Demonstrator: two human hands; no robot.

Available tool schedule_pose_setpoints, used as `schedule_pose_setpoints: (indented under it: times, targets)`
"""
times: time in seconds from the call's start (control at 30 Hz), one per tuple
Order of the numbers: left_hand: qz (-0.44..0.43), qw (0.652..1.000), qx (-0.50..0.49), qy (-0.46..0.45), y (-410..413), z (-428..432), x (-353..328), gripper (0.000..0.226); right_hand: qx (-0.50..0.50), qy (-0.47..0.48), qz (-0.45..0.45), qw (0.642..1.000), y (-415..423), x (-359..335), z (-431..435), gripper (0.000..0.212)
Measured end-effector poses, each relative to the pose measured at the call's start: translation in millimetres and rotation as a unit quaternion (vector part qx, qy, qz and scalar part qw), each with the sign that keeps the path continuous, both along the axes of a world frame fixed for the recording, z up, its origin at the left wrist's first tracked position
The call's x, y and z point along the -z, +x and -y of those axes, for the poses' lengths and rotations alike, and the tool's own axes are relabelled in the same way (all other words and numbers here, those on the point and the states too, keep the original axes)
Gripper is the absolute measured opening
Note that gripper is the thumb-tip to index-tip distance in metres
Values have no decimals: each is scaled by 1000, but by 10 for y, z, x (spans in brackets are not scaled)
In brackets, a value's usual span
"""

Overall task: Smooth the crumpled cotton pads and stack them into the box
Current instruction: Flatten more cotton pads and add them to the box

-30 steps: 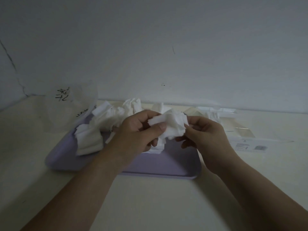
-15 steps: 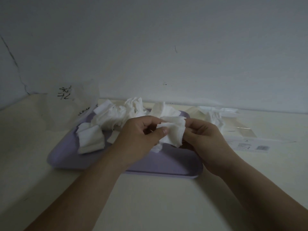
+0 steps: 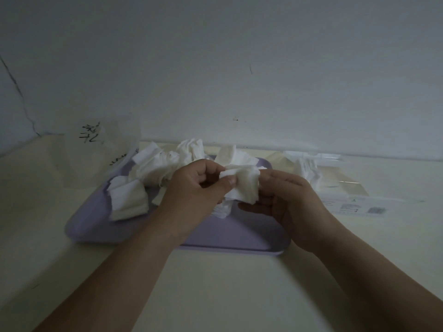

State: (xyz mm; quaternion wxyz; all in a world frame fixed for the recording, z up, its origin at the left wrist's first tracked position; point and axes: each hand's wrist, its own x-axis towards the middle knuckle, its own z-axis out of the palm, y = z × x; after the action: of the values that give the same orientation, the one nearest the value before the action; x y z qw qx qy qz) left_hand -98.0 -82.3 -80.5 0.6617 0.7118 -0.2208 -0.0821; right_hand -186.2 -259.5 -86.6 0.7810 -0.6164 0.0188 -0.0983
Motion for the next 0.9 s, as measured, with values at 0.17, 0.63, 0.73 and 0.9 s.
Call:
schedule_pose_setpoints:
  times: [0.17,0.63,0.73,0.9]
  targets:
    - [4,1000,-13,-12,-25,11,8,6,21,-22,8,1000,8,15,-9,35]
    - [-3,999,-21,-26,3,-13,-20,4,80,22,2,997,57,39,-9,29]
    - [3,999,-29,-37,-1,3,-31,4,100,2,-2,995,63,60,-4,28]
    - [4,998,-22,-57,40,-22,-45,9,188,-47,-12,981,65,55,19,26]
